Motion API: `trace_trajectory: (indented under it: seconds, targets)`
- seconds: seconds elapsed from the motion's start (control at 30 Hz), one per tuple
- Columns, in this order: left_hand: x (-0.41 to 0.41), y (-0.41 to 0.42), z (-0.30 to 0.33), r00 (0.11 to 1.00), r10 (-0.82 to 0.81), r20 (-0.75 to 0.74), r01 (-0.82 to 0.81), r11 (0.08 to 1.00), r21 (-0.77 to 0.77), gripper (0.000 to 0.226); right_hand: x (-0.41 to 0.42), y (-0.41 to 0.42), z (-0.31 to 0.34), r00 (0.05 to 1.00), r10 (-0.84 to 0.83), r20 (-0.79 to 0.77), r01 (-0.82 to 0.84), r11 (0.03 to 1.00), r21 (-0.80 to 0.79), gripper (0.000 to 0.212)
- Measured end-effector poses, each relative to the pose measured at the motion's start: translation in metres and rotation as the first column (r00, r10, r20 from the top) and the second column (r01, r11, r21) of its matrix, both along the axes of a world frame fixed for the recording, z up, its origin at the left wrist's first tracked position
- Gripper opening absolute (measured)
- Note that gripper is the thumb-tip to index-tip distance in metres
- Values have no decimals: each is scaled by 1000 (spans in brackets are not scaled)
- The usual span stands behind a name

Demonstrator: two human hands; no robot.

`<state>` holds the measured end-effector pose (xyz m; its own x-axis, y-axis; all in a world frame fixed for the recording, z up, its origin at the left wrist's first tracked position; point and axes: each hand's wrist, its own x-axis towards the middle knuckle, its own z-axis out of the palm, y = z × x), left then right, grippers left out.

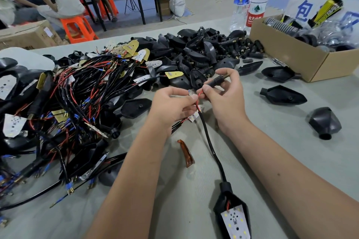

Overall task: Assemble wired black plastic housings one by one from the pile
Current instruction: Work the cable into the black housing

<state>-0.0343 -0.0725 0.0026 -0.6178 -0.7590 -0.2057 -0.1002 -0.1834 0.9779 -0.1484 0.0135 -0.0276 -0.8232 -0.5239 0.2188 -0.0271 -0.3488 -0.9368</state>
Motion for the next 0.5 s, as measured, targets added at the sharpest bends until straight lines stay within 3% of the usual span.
trace_trajectory:
  seconds: [0.23, 0.5]
  targets:
    - [-2, 2, -4, 991, 119, -67, -121, 992, -20, 32, 2, 0, 3, 974, 214, 74, -214, 977, -9, 36]
    - [-4, 2, -9, 983, 71, -167, -106, 973, -207, 36, -4, 4, 8, 898, 378, 223, -360, 925, -121, 18]
